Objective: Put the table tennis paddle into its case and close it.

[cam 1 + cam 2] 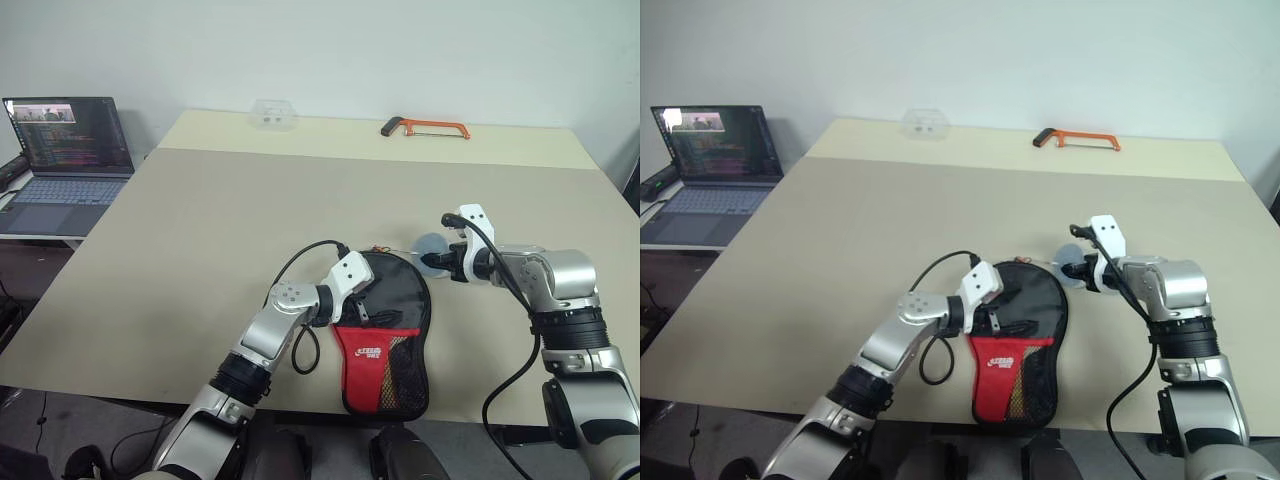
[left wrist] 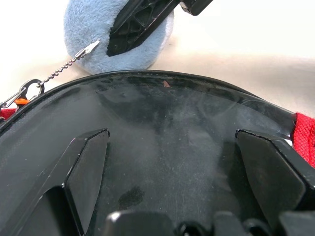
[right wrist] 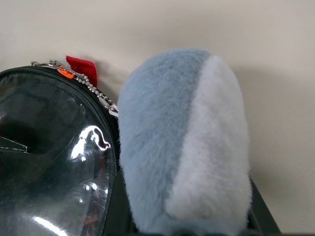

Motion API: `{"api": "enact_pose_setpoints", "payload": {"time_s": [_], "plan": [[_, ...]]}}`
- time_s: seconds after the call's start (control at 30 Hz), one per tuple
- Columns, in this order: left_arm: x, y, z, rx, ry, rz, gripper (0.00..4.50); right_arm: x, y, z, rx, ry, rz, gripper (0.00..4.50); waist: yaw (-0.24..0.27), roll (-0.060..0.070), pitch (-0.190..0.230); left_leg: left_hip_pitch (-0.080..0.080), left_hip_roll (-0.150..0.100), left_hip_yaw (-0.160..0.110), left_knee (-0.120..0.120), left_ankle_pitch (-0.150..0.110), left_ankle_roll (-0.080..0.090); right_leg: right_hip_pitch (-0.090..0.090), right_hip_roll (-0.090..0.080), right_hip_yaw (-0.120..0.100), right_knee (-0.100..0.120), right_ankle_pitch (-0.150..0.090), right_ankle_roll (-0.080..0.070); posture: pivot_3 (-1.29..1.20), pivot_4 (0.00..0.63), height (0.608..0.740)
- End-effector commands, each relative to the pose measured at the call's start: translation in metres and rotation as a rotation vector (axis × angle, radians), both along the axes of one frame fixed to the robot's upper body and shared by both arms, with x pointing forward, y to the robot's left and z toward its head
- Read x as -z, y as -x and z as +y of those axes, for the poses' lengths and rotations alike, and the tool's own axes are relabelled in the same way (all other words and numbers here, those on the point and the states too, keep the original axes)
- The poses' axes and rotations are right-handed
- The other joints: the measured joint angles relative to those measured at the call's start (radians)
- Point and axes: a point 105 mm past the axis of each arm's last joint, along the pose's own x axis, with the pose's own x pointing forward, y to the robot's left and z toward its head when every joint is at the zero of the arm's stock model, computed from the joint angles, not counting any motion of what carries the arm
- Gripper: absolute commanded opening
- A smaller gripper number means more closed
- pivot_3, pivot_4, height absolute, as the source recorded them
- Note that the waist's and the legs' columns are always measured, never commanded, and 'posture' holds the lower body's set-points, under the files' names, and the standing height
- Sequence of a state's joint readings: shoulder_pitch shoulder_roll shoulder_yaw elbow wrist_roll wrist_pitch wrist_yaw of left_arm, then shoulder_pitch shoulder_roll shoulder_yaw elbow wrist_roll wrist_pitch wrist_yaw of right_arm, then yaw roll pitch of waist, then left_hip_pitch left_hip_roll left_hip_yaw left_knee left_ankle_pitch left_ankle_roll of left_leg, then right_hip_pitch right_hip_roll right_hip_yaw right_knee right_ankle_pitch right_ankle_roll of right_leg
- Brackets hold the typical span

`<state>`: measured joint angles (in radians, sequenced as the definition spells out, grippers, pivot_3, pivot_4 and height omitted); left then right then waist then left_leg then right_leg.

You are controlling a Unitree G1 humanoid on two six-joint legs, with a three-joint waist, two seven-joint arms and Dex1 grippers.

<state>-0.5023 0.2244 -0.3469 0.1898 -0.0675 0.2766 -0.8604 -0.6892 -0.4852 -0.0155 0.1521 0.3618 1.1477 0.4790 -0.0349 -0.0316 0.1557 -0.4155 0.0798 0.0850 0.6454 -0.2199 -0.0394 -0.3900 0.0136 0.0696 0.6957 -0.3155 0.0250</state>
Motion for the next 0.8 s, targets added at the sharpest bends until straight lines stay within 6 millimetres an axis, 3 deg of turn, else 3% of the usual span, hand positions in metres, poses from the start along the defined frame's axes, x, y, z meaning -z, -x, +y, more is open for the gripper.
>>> {"api": "enact_pose_setpoints", "payload": {"time_s": [0.03, 0.3, 0.53, 0.7, 0.8], "plan": [[0.005, 0.003, 0.001, 0.001, -0.01, 0.011, 4.5, -0.019, -0.008, -0.014, 0.04, 0.03, -0.079, 0.66, 0.0, 0.0, 0.0, 0.0, 0.0, 0.0, 0.0, 0.0, 0.0, 0.0, 0.0, 0.0, 0.0, 0.0, 0.0, 0.0, 0.15, 0.74], [0.007, 0.004, 0.002, 0.007, -0.022, 0.012, 4.5, -0.03, -0.013, -0.063, 0.136, 0.158, -0.128, 0.66, 0.007, 0.0, 0.0, -0.002, 0.0, 0.0, -0.001, 0.0, 0.0, 0.0, -0.001, -0.001, -0.004, 0.0, 0.0, 0.0, 0.15, 0.74], [0.009, 0.003, 0.007, 0.009, -0.034, 0.011, 4.5, -0.031, 0.007, -0.106, 0.137, 0.284, -0.113, 0.65, 0.008, 0.001, 0.0, -0.003, -0.001, 0.0, -0.003, 0.0, 0.0, 0.001, -0.001, -0.001, -0.01, 0.001, 0.001, 0.0, 0.15, 0.74], [0.009, 0.001, 0.008, 0.008, -0.047, 0.004, 4.5, -0.039, 0.035, -0.107, -0.071, 0.362, -0.149, 0.65, 0.011, 0.004, 0.0, -0.004, -0.001, 0.0, -0.003, 0.0, 0.0, 0.002, -0.001, -0.001, -0.014, 0.001, 0.001, 0.0, 0.15, 0.74], [0.01, 0.0, 0.008, 0.009, -0.051, 0.003, 4.5, -0.043, 0.064, -0.09, -0.312, 0.396, -0.191, 0.65, 0.011, 0.005, 0.001, -0.004, -0.001, 0.0, -0.003, 0.0, 0.0, 0.002, -0.001, -0.001, -0.014, 0.001, 0.002, 0.0, 0.15, 0.74]]}}
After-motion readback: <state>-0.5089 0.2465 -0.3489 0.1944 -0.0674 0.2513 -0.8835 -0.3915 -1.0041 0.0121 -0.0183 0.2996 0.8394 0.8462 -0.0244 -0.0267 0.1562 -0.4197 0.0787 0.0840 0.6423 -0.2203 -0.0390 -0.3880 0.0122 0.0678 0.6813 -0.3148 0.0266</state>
